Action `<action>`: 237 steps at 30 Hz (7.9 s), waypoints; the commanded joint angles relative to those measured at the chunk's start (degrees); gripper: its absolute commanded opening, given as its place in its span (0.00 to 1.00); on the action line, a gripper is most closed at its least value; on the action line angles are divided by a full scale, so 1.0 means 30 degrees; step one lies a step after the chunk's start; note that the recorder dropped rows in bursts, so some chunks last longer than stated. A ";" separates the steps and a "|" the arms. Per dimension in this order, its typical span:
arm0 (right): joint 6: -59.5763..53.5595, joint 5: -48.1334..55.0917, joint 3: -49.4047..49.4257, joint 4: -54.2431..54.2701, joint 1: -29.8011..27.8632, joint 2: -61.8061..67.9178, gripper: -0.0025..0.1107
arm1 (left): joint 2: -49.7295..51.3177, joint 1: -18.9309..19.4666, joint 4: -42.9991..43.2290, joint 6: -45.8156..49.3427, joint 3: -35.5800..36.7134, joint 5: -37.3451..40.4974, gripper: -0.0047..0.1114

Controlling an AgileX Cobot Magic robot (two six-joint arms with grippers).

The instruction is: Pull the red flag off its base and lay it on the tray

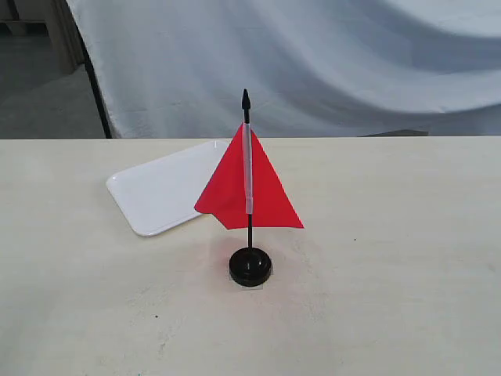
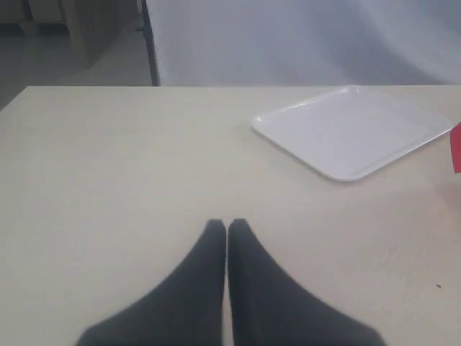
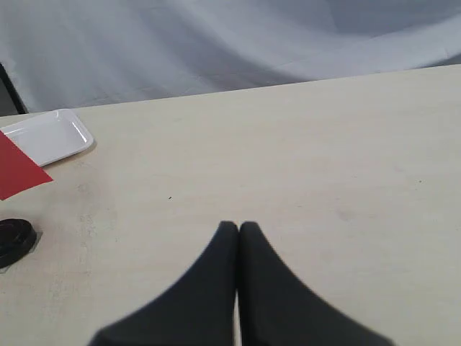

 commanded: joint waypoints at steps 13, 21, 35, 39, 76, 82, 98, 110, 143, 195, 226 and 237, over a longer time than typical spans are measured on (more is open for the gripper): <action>-0.0013 -0.0544 0.0068 -0.0170 0.0014 -0.0106 0.03 | -0.0013 -0.0044 -0.0097 -0.0045 0.0031 -0.0075 0.05; 0.0191 -0.5900 0.0068 0.0014 0.0014 -0.0106 0.03 | -0.0013 -0.0044 -0.0097 -0.0045 0.0031 -0.0075 0.05; 0.2135 -1.3489 0.0068 0.0014 0.0014 -0.0106 0.03 | -0.0013 -0.0044 -0.0097 -0.0045 0.0031 -0.0075 0.05; 0.4032 -1.5101 0.0068 0.0014 0.0014 -0.0106 0.03 | -0.0013 -0.0044 -0.0097 -0.0045 0.0031 -0.0075 0.05; 0.4096 -2.9689 -0.3230 -1.1926 0.2864 3.3099 0.02 | -0.0013 -0.0044 -0.0097 -0.0045 0.0031 -0.0075 0.05; 0.3148 -2.9689 -0.3238 -1.0968 0.4508 3.3099 0.02 | -0.0013 -0.0044 -0.0097 -0.0045 0.0031 -0.0075 0.05; 0.3676 -2.9689 -0.4202 -1.2308 0.4662 3.3099 0.93 | -0.0013 -0.0044 -0.0097 -0.0045 0.0031 -0.0075 0.05; 0.4013 -2.6459 -0.8740 -1.3211 0.7444 3.4116 0.93 | -0.0013 -0.0044 -0.0097 -0.0045 0.0031 -0.0075 0.05; 0.3612 -2.7784 -1.5468 -1.3722 0.7784 3.9093 0.02 | -0.0013 -0.0044 -0.0097 -0.0045 0.0031 -0.0075 0.05; -0.5460 -0.2013 -3.5892 -2.1067 1.2895 4.6888 0.02 | -0.0013 -0.0044 -0.0097 -0.0045 0.0031 -0.0075 0.05; -0.4270 0.1876 -3.6167 -2.3115 1.4553 4.6593 0.58 | -0.0013 -0.0044 -0.0097 -0.0045 0.0031 -0.0075 0.05; -0.4166 0.8629 -3.6167 -2.2631 1.7095 4.6043 0.02 | -0.0013 -0.0044 -0.0097 -0.0045 0.0031 -0.0075 0.05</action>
